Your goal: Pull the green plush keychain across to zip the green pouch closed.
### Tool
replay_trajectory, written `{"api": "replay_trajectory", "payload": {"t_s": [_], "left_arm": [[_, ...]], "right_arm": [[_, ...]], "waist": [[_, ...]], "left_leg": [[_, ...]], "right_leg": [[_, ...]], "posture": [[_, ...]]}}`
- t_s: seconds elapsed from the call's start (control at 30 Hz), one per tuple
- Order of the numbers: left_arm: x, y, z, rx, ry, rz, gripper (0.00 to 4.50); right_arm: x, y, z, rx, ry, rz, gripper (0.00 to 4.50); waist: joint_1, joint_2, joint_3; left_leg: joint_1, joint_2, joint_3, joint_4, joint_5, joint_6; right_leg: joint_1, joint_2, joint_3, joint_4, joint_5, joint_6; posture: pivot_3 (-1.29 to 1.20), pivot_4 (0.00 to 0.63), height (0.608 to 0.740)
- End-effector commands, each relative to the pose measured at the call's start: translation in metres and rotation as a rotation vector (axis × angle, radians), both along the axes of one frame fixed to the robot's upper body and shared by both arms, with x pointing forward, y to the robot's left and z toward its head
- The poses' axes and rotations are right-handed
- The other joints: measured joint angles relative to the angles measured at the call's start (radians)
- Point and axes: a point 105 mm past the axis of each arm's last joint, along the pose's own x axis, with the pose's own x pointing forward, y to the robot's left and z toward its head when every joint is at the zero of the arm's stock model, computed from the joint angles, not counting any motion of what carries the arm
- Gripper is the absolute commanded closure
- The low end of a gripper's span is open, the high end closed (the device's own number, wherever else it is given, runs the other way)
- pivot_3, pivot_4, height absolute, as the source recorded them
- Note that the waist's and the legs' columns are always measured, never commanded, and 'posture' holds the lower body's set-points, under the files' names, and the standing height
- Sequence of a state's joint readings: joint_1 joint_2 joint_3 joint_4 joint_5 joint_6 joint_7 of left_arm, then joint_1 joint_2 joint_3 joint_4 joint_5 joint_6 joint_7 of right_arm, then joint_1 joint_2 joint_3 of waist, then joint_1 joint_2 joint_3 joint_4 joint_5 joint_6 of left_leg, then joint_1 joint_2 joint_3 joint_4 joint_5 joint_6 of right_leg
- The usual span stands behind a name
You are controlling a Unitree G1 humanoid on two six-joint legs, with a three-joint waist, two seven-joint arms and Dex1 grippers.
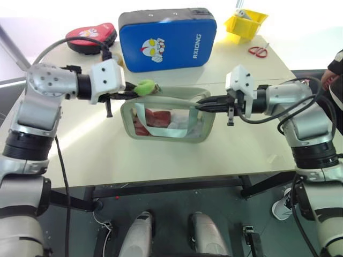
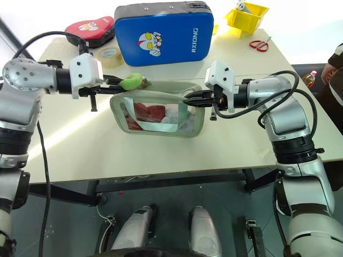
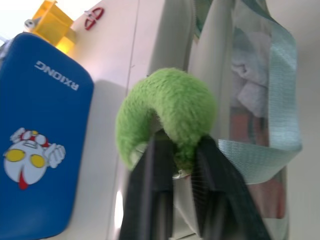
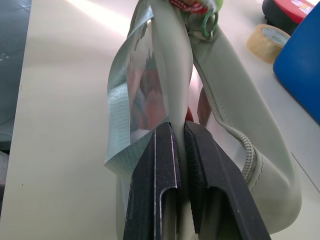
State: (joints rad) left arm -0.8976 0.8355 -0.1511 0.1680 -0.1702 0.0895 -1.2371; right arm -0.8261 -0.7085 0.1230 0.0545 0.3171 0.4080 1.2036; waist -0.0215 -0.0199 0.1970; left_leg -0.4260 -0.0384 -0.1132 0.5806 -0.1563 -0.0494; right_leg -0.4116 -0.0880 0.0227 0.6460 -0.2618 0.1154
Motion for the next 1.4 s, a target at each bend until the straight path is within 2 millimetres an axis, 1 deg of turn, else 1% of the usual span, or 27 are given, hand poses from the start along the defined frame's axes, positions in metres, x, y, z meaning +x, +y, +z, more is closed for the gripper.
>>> {"api": "replay_trajectory", "payload": {"t_s": [0.03,0.07,0.13,0.17,0.27,0.37,0.47,0.53,0.63,0.67,0.73,0.87,0.9,0.97,1.2,1.23,1.4], "left_arm": [[-0.002,0.006,0.018,-0.028,-0.044,0.016,1.94],[0.0,0.007,0.022,-0.035,-0.054,0.03,1.49],[-0.003,0.014,0.031,-0.036,-0.052,0.043,0.36],[-0.005,0.017,0.034,-0.038,-0.044,0.051,0.07],[-0.013,0.03,0.045,-0.036,-0.018,0.084,0.07],[-0.018,0.043,0.05,-0.051,0.003,0.128,0.07],[-0.025,0.05,0.046,-0.089,0.061,0.156,0.07],[-0.03,0.051,0.032,-0.104,0.117,0.17,0.07],[-0.033,0.051,-0.001,-0.131,0.2,0.207,0.07],[-0.033,0.051,-0.007,-0.145,0.213,0.219,0.07],[-0.03,0.05,-0.016,-0.192,0.224,0.249,0.07],[-0.024,0.042,-0.021,-0.259,0.217,0.256,0.07],[-0.022,0.04,-0.023,-0.276,0.222,0.255,0.3],[-0.02,0.036,-0.024,-0.302,0.229,0.246,0.9],[-0.021,0.034,-0.027,-0.282,0.236,0.243,4.4],[-0.02,0.034,-0.027,-0.278,0.236,0.245,4.47],[-0.019,0.034,-0.03,-0.266,0.238,0.258,4.47]], "right_arm": [[-0.002,-0.001,0.012,0.011,-0.053,0.001,4.5],[-0.002,-0.001,0.012,0.011,-0.052,0.0,4.5],[-0.002,-0.001,0.012,0.01,-0.052,-0.001,4.5],[-0.002,-0.001,0.012,0.01,-0.053,-0.001,4.5],[-0.001,-0.001,0.013,0.008,-0.056,-0.001,4.5],[0.0,-0.002,0.013,0.006,-0.057,-0.002,4.5],[0.001,-0.002,0.014,0.006,-0.058,-0.004,4.5],[0.001,-0.003,0.014,0.005,-0.058,-0.004,4.5],[0.002,-0.002,0.014,0.004,-0.059,-0.003,4.5],[0.002,-0.002,0.015,0.004,-0.059,-0.003,4.5],[0.002,-0.002,0.015,0.003,-0.06,-0.001,4.5],[0.002,-0.001,0.016,0.0,-0.06,0.001,4.5],[0.002,-0.001,0.016,0.0,-0.06,0.002,4.5],[0.002,-0.001,0.017,-0.001,-0.06,0.003,4.5],[0.003,-0.002,0.018,0.003,-0.061,-0.006,4.5],[0.003,-0.002,0.018,0.003,-0.062,-0.007,4.5],[0.004,-0.001,0.019,0.012,-0.068,-0.012,4.5]], "waist": [[0.0,0.0,0.0],[0.0,0.0,0.0],[0.0,0.0,0.0],[-0.001,0.0,0.0],[-0.011,0.0,0.0],[-0.019,0.0,0.0],[-0.023,0.0,0.0],[-0.024,0.0,0.0],[-0.024,0.0,0.0],[-0.023,0.0,0.0],[-0.02,0.0,0.0],[-0.02,0.0,0.0],[-0.02,0.0,0.0],[-0.021,0.0,0.0],[-0.021,0.0,0.0],[-0.021,0.0,0.0],[-0.021,0.0,0.0]], "left_leg": [[0.0,0.0,0.0,0.0,0.0,0.0],[0.0,0.0,0.0,0.0,0.0,0.0],[0.0,0.0,0.0,0.0,0.0,0.0],[0.0,0.0,0.0,0.0,0.0,0.0],[0.0,0.0,0.0,0.0,0.0,0.0],[0.0,0.0,-0.001,0.0,0.0,0.0],[0.0,0.0,-0.001,0.0,0.0,0.0],[0.0,0.0,-0.001,0.0,0.0,0.0],[0.001,0.0,-0.001,0.0,0.0,0.0],[0.001,0.001,-0.001,0.0,0.0,0.0],[0.001,0.001,-0.002,0.0,0.0,0.0],[0.0,0.0,-0.002,0.0,0.0,0.0],[0.0,0.0,-0.002,0.0,0.0,0.0],[0.001,0.0,-0.002,0.0,0.0,0.0],[0.001,0.0,-0.002,0.0,0.0,0.0],[0.001,0.0,-0.002,0.0,0.0,0.0],[0.001,0.0,-0.002,0.0,0.0,0.0]], "right_leg": [[0.0,0.0,0.0,0.0,0.0,0.0],[0.0,0.0,0.0,0.0,0.0,0.0],[0.0,0.0,0.0,0.0,0.0,0.0],[0.0,0.0,0.0,0.0,0.0,0.0],[0.0,0.0,0.0,0.001,0.0,0.0],[0.0,0.0,0.0,0.001,0.0,0.001],[0.0,0.0,0.0,0.001,-0.001,0.001],[0.0,0.0,0.0,0.002,-0.001,0.001],[0.0,0.0,0.0,0.002,-0.001,0.001],[0.0,0.0,0.0,0.002,-0.001,0.001],[0.0,0.0,0.0,0.002,-0.001,0.001],[0.0,0.0,-0.001,0.002,-0.001,0.001],[0.0,0.0,-0.001,0.002,-0.001,0.001],[0.0,0.0,-0.001,0.002,-0.001,0.001],[0.0,0.0,-0.001,0.002,-0.001,0.001],[0.0,0.0,-0.001,0.002,-0.001,0.001],[0.0,0.0,-0.001,0.002,-0.001,0.001]], "posture": [[0.0,0.15,0.74],[0.0,0.15,0.74],[0.0,0.15,0.74],[0.0,0.15,0.74],[0.0,0.15,0.74],[0.0,0.15,0.74],[0.0,0.15,0.74],[0.0,0.15,0.74],[0.0,0.15,0.74],[0.0,0.15,0.74],[0.0,0.15,0.74],[0.0,0.15,0.74],[0.0,0.15,0.74],[0.0,0.15,0.74],[0.0,0.15,0.74],[0.0,0.15,0.74],[0.0,0.15,0.74]]}}
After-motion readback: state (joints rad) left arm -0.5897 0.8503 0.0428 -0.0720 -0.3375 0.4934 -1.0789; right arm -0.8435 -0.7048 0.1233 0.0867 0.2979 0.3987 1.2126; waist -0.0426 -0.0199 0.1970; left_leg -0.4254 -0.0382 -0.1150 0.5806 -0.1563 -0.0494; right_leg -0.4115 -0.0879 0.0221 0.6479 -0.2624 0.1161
